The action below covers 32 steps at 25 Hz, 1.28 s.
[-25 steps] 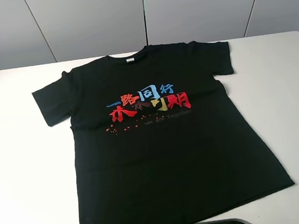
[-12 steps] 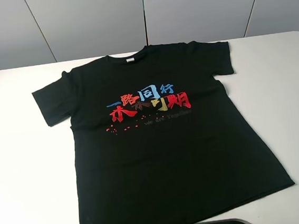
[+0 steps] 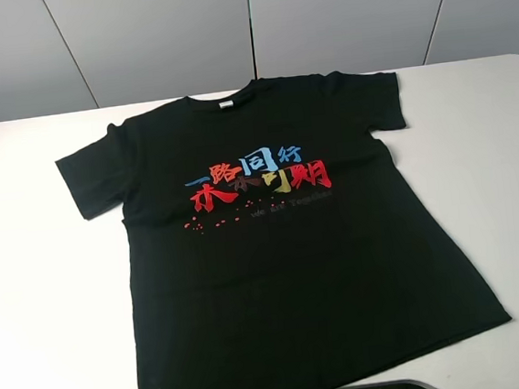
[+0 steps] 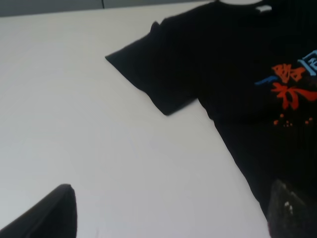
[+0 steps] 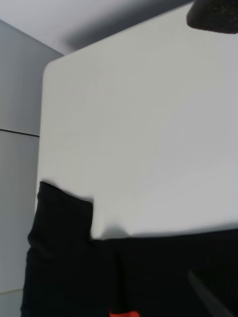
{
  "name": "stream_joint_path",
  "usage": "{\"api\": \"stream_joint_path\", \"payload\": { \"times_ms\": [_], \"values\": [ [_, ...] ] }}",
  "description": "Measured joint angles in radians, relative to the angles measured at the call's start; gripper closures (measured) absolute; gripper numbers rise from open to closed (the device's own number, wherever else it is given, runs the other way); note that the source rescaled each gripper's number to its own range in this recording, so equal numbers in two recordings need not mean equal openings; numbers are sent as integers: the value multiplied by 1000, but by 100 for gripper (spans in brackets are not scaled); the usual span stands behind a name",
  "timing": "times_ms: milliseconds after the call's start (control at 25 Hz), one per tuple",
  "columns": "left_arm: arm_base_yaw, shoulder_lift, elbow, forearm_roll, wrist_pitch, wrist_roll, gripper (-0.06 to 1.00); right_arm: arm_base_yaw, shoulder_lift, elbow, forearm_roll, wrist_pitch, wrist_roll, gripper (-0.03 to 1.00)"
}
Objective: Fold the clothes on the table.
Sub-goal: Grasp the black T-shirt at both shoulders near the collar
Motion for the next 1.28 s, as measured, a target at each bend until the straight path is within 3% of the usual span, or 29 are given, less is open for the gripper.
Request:
{"api": "stream_joint_path", "payload": {
  "times_ms": [320,520,880,1160,1280],
  "values": [
    [0,213,-56,-4,-13,44,-5,47,317,-176,-10,12,-85,-3],
    [0,357,-155,-4,-53,166,-5,73,560,-268,9,13,-164,-3],
    [0,636,-177,-8,-128,334,-5,75,936,-378,214,-15,-357,-3],
    [0,816,-197,-180,-233,527,-5,75,1137,-420,320,-47,-489,-3],
    [-19,891,-216,-205,-254,607,-5,75,1218,-436,380,-70,-560,-3]
  ]
}}
